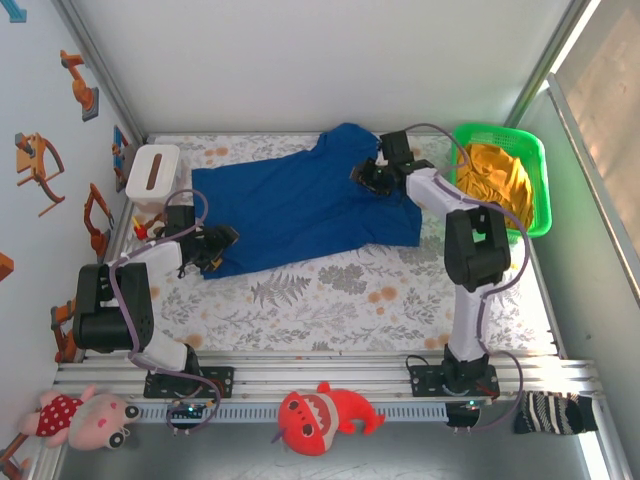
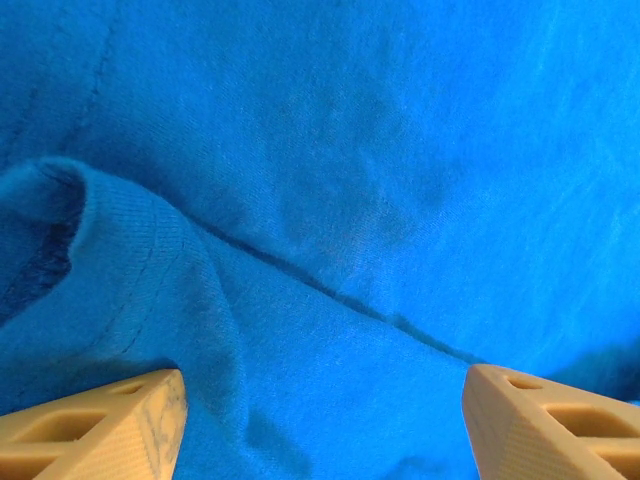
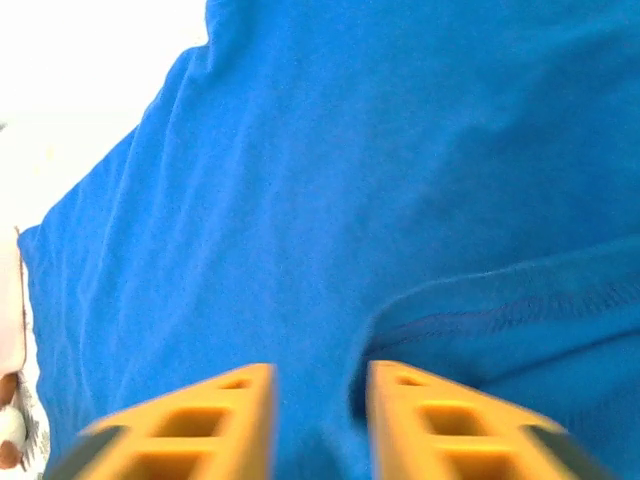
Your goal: Fold the inside-out t-shirt
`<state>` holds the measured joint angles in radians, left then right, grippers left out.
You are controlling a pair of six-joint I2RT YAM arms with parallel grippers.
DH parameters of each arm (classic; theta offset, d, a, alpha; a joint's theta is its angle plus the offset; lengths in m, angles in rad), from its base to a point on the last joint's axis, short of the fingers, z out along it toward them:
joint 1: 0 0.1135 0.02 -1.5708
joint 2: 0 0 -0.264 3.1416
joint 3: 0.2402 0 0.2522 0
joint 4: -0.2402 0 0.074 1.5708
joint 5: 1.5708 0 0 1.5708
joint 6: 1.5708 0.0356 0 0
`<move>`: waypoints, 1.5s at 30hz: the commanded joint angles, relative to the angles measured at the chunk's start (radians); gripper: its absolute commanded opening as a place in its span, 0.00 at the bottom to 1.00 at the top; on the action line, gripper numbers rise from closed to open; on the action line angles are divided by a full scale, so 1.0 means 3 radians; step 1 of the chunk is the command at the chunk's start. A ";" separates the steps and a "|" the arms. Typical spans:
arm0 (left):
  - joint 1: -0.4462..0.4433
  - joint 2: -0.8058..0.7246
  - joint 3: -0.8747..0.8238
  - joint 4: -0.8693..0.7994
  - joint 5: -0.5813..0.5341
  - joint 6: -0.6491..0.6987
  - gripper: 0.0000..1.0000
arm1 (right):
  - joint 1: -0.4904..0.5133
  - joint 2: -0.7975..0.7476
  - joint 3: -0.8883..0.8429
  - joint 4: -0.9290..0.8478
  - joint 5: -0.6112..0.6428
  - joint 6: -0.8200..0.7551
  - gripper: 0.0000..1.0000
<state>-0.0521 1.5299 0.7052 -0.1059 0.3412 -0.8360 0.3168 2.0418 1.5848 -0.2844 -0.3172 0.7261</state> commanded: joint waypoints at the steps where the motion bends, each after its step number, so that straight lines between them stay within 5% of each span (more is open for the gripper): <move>1: -0.0002 -0.0117 0.0145 -0.0165 0.0060 0.0031 0.73 | 0.0008 -0.0261 -0.0096 -0.0012 -0.0096 -0.0193 0.44; 9: 0.0167 -0.0694 0.0249 -0.0897 -0.0155 0.0107 0.77 | -0.0101 -0.1520 -0.1482 -0.0371 0.0716 -0.0365 0.49; 15: 0.0308 -0.1024 0.0024 -0.1252 -0.0188 0.0184 0.80 | -0.0346 -0.1943 -0.2195 -0.0357 0.0786 -0.0411 0.53; 22: 0.0331 -0.0952 -0.0260 -0.1048 -0.0069 0.0070 0.79 | -0.0471 -0.1836 -0.2441 -0.0087 0.0475 -0.0308 0.53; 38: 0.0308 -0.0266 -0.0272 -0.0539 -0.0021 0.0022 0.64 | -0.0530 -0.1232 -0.2158 0.0076 0.0727 -0.0115 0.53; 41: 0.0308 -0.0126 -0.0234 -0.0421 -0.0017 0.0005 0.49 | -0.0534 -0.1122 -0.2078 0.0076 0.0720 -0.0110 0.44; 45: 0.0323 0.0118 -0.0067 -0.0347 -0.0031 0.0043 0.18 | -0.0619 -0.1105 -0.2089 0.0079 0.0710 -0.0074 0.00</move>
<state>0.0551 1.4734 0.6682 -0.3752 0.3099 -0.8375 0.1543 1.7084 0.9432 -0.2668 -0.1291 0.6891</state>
